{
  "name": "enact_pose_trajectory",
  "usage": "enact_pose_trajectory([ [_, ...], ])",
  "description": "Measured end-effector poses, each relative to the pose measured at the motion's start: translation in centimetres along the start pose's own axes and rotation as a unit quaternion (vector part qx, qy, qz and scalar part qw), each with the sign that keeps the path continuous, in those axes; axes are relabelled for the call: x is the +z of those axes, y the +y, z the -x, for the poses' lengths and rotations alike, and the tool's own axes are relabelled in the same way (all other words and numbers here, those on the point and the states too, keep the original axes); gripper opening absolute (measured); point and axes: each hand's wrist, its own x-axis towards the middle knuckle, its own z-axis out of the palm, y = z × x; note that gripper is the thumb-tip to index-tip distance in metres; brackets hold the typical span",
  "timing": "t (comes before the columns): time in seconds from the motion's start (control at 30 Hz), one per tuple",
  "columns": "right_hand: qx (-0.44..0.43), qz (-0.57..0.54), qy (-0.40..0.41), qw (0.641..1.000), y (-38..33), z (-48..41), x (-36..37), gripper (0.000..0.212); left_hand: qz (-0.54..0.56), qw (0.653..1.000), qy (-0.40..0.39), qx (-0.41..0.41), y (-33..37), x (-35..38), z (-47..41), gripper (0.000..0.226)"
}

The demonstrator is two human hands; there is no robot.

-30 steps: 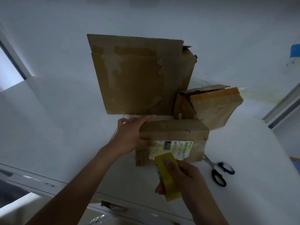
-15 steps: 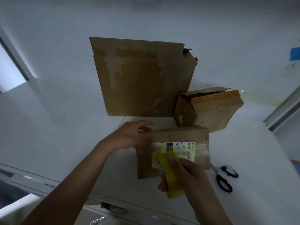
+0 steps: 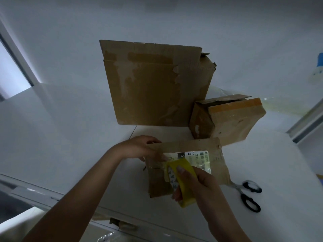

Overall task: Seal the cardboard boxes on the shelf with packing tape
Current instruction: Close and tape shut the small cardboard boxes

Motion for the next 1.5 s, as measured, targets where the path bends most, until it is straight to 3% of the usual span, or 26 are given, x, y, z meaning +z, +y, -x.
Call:
enact_pose_trajectory([
  [0.1,-0.016,0.026,0.003,1.000,0.4,-0.5,-0.1,0.016,0.006,1.000,0.025,-0.012,-0.6,0.3,-0.1,0.051],
  [0.27,-0.050,0.113,0.022,0.992,1.4,-1.9,-0.3,0.020,-0.139,0.965,0.217,0.040,-0.3,2.0,1.3,0.066],
  [0.33,-0.064,0.118,0.032,0.990,1.6,-2.2,-0.3,0.026,-0.135,0.967,0.199,0.079,-0.2,2.7,2.1,0.077],
  [0.47,-0.076,0.131,0.045,0.987,2.1,-2.8,-0.2,0.047,-0.193,0.978,0.069,0.038,-0.5,4.4,3.2,0.136],
  [0.53,-0.072,0.121,0.043,0.989,2.2,-3.0,-0.1,0.042,-0.233,0.966,0.091,0.070,-1.5,5.5,2.7,0.145],
  [0.77,-0.104,0.154,0.034,0.982,2.5,-3.4,-0.3,0.049,-0.245,0.939,0.208,0.120,-2.0,6.3,2.6,0.135],
  [0.87,-0.107,0.128,0.028,0.986,2.5,-3.3,-0.2,0.038,-0.262,0.929,0.229,0.127,-1.7,6.3,2.8,0.132],
  [1.17,-0.021,0.103,-0.002,0.994,0.3,-1.3,-0.1,0.041,-0.268,0.930,0.222,0.115,-2.1,6.1,2.5,0.129],
  [1.3,0.066,0.030,0.029,0.997,0.4,0.0,0.5,0.018,-0.275,0.934,0.207,0.092,-1.6,5.9,2.4,0.132],
  [1.5,0.094,0.027,0.045,0.994,1.2,0.5,1.3,0.020,-0.304,0.927,0.207,0.077,-1.1,5.8,2.6,0.135],
])
